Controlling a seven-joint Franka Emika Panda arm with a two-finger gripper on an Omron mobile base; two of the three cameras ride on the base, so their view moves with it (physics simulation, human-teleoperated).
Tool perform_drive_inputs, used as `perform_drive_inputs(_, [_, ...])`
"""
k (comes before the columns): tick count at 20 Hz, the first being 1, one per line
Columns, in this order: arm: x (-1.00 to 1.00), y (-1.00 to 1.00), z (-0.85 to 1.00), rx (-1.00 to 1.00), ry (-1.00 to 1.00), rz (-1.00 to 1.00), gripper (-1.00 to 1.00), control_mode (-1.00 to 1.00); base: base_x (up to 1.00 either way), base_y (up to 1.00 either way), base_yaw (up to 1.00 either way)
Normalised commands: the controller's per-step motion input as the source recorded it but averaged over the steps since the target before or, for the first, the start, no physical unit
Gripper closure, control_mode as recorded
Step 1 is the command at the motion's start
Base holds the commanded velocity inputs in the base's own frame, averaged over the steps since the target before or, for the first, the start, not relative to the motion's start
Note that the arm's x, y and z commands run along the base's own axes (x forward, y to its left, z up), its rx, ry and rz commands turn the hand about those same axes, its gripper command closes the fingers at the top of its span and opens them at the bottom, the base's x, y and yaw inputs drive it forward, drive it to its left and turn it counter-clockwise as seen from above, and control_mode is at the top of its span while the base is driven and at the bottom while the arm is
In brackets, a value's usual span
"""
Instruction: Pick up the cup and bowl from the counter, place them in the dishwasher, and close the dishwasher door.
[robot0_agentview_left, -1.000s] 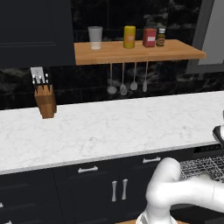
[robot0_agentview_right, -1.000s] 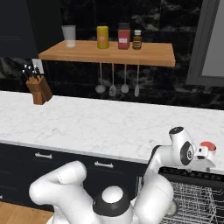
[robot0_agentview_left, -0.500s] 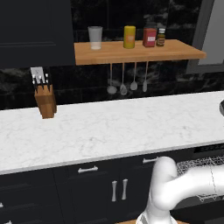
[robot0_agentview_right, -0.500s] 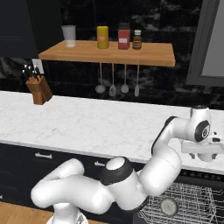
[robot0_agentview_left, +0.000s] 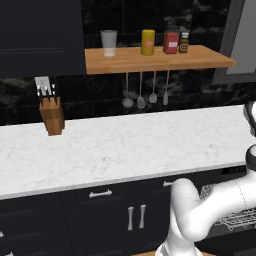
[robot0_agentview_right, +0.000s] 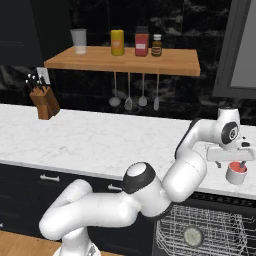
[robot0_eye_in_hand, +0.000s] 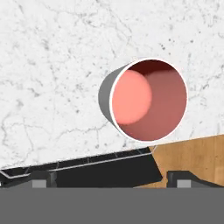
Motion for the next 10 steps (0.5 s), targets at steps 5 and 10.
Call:
perform_drive_inputs(5, [0.25,-0.02,-0.07,-0.16,0.00,0.00,-1.00,-1.00,0.00,0.00,0.00])
perform_drive_inputs(10, [0.41,-0.36,-0.19,0.02,0.00,0.01,-1.00,-1.00,0.00,0.00,0.00])
